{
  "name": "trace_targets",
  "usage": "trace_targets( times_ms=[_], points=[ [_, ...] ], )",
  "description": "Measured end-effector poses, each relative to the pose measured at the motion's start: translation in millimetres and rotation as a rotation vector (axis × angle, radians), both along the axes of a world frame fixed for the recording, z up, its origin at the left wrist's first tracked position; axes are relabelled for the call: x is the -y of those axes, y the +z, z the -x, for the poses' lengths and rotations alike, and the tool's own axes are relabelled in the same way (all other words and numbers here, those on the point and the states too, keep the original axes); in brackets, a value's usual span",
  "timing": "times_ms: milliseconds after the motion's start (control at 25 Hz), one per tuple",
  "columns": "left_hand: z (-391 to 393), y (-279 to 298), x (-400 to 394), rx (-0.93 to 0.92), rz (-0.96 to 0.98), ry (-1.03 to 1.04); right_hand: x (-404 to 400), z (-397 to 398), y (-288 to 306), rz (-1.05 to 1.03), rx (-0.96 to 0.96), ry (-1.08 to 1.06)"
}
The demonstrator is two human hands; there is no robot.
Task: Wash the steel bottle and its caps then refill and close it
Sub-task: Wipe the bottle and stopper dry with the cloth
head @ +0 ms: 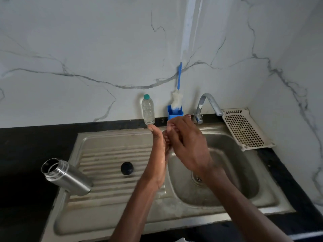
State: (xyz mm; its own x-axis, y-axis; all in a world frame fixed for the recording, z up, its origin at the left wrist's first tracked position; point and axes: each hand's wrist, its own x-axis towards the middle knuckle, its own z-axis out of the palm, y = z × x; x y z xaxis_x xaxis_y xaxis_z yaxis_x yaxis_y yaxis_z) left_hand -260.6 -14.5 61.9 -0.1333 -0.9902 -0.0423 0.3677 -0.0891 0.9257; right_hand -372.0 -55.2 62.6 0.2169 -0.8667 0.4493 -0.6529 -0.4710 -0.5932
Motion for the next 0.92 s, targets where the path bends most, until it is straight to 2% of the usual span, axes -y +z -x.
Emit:
trace_targets(
  times_ms=[40, 120, 160, 200, 240, 320, 360, 400, 440, 520, 600, 640, 720, 760, 840, 920],
  points=[
    [2.0, -0.7, -0.2, -0.018, 0.022, 0.028, 5.9, 1.4, 11.6, -0.150, 0.170, -0.039],
    [0.8, -1.8, 1.8, -0.157, 0.035, 0.060, 21.2, 6.0, 23.7, -0.559, 0.662, -0.034],
    [0.5, 1.3, 3.2, -0.257, 0.023, 0.051, 21.7, 4.9, 26.4, -0.652, 0.803, -0.033],
    [1.3, 2.9, 6.8, -0.319, 0.008, 0.060, 15.4, 3.4, 26.9, -0.613, 0.856, -0.023],
    [3.8, 2.7, 11.0, -0.338, -0.003, 0.069, 6.6, 1.6, 23.7, -0.422, 0.784, -0.022],
    [11.6, 0.1, 13.8, -0.283, -0.001, 0.089, -8.5, -0.4, 12.7, 0.058, 0.338, 0.019],
    [15.4, -1.1, 12.4, -0.237, 0.015, 0.096, -3.0, 2.0, 5.1, 0.215, 0.135, 0.036],
    [17.7, -2.9, 10.3, -0.189, 0.029, 0.113, 6.1, 2.7, 5.4, 0.222, 0.069, 0.043],
    [17.6, -6.8, 8.5, -0.144, 0.032, 0.136, 15.3, 3.3, 11.2, 0.085, 0.119, 0.031],
    [13.7, -11.3, 8.3, -0.144, 0.039, 0.159, 28.3, 4.6, 27.8, -0.352, 0.418, 0.039],
    [10.0, -12.5, 7.0, -0.276, 0.018, 0.164, 30.2, 3.8, 33.8, -0.684, 0.707, 0.014],
    [10.1, -12.1, 6.3, -0.380, -0.002, 0.158, 25.9, 1.2, 32.0, -0.772, 0.814, -0.002],
    [14.3, -12.5, 5.1, -0.501, -0.021, 0.183, 8.8, -8.1, 20.3, -0.781, 1.016, -0.024],
    [15.8, -14.8, 4.5, -0.470, -0.035, 0.214, -1.6, -11.7, 10.7, -0.724, 1.051, -0.017],
    [11.3, -16.7, 3.8, -0.265, -0.050, 0.287, -16.6, -12.8, -6.9, -0.657, 1.037, 0.046],
    [-7.6, -26.4, 3.6, -0.023, -0.054, 0.340, -24.4, -8.0, -14.9, -0.710, 0.996, 0.097]
  ],
)
